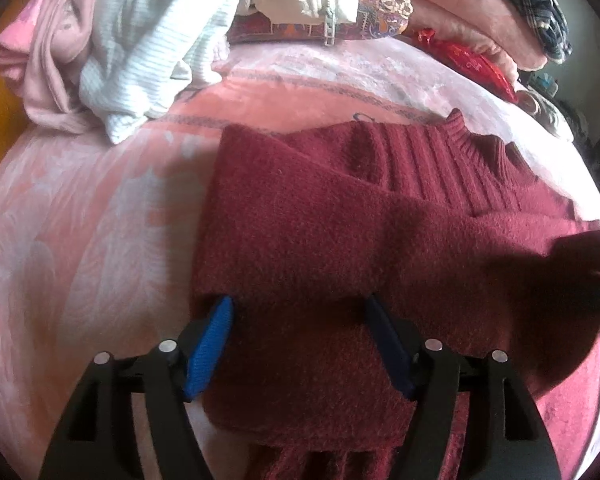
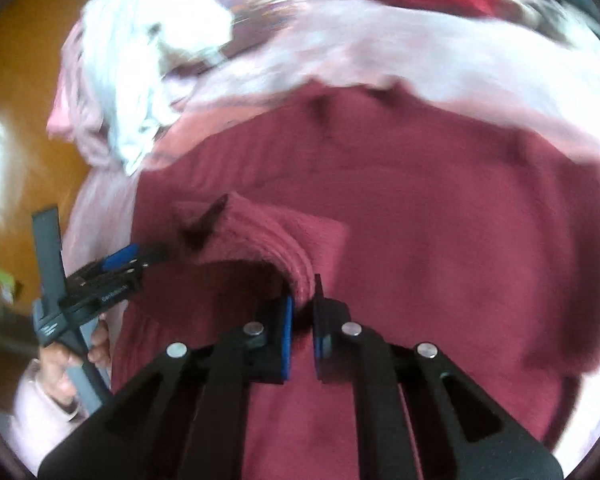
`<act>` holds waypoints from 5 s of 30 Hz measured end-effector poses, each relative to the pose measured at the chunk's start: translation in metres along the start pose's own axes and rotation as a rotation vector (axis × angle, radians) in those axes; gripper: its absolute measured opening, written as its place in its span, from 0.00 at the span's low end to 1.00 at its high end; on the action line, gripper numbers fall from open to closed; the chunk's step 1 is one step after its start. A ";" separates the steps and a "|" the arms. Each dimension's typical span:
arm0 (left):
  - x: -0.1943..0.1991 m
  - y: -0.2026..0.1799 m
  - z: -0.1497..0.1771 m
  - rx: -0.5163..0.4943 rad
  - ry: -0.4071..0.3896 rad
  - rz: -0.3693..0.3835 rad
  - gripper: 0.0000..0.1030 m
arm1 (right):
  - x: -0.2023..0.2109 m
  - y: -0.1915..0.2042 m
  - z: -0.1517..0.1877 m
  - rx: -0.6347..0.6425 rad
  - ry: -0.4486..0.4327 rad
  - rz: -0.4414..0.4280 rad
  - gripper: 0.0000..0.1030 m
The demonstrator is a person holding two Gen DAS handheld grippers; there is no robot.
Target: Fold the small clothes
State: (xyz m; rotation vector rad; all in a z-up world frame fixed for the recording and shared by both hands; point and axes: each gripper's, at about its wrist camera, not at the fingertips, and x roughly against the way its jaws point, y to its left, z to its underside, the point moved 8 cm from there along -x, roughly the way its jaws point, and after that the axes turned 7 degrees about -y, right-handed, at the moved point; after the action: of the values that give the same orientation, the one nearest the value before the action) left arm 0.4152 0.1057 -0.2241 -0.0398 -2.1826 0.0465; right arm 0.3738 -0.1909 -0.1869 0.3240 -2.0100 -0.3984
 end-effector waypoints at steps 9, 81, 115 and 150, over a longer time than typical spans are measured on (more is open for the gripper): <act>0.010 0.001 -0.004 0.030 -0.018 -0.029 0.70 | 0.029 -0.095 0.019 -0.206 -0.010 -0.087 0.53; 0.183 0.047 0.203 -0.132 0.138 -0.045 0.85 | 0.210 -0.065 0.264 -0.077 0.154 0.096 0.58; 0.176 0.012 0.273 -0.106 0.242 0.059 0.24 | 0.161 -0.056 0.326 -0.171 0.266 0.089 0.11; 0.226 -0.009 0.161 0.163 0.197 0.378 0.11 | 0.215 -0.047 0.212 -0.267 0.095 -0.094 0.10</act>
State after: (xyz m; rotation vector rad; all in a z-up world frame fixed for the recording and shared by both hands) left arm 0.1535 0.1042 -0.1317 -0.3497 -1.9414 0.4172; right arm 0.0909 -0.2884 -0.1245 0.2657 -1.8267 -0.6899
